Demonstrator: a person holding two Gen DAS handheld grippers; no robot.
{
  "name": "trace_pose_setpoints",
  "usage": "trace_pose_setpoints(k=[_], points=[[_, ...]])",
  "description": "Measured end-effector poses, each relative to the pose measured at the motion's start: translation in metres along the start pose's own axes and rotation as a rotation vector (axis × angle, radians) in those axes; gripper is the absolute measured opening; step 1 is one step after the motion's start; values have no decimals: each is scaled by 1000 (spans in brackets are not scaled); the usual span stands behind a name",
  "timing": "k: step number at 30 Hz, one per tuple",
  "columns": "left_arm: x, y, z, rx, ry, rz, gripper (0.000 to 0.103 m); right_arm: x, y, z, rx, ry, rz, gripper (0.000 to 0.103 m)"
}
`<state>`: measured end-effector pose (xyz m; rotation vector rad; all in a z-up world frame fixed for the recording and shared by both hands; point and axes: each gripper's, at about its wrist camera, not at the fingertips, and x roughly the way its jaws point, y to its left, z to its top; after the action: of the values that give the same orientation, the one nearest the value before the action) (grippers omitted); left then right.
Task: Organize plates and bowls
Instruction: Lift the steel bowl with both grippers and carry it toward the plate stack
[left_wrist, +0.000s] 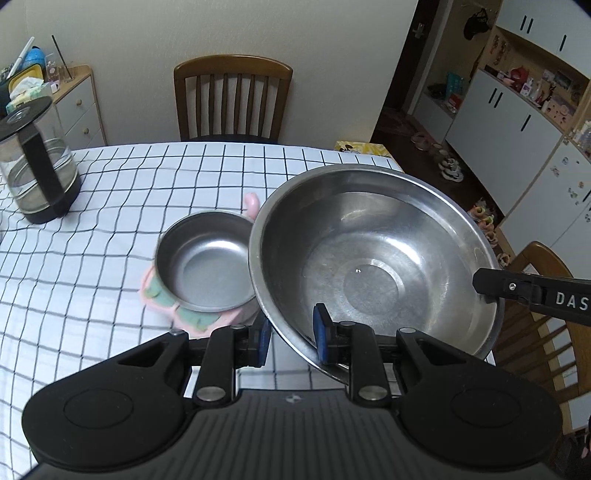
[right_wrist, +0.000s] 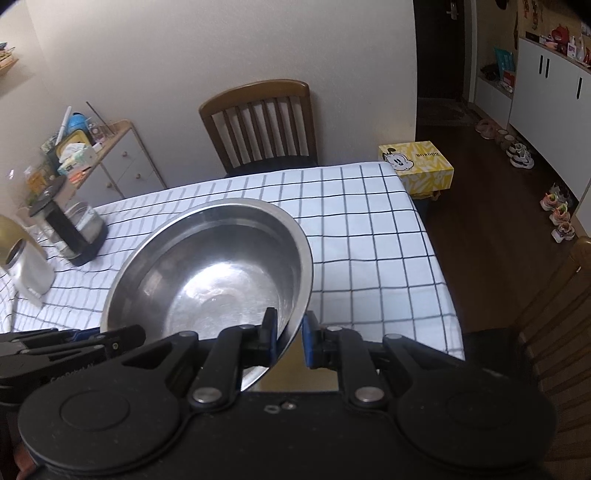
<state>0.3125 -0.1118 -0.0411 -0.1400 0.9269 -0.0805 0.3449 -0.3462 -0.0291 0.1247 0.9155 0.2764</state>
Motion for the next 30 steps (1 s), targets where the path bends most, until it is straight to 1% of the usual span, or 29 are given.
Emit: trace_pose_setpoints(k=[7, 15, 21, 30], points=[[-36, 27, -31, 31, 4, -7, 23, -31, 34, -30, -1, -11, 18, 15], [-69, 55, -69, 67, 18, 2, 23, -54, 73, -73, 2, 1, 37, 15], [-87, 73, -97, 85, 29, 14, 23, -64, 96, -104, 13, 14, 47, 16], [-102, 96, -134, 104, 57, 37, 23, -68, 121, -144, 23, 43, 56, 16]])
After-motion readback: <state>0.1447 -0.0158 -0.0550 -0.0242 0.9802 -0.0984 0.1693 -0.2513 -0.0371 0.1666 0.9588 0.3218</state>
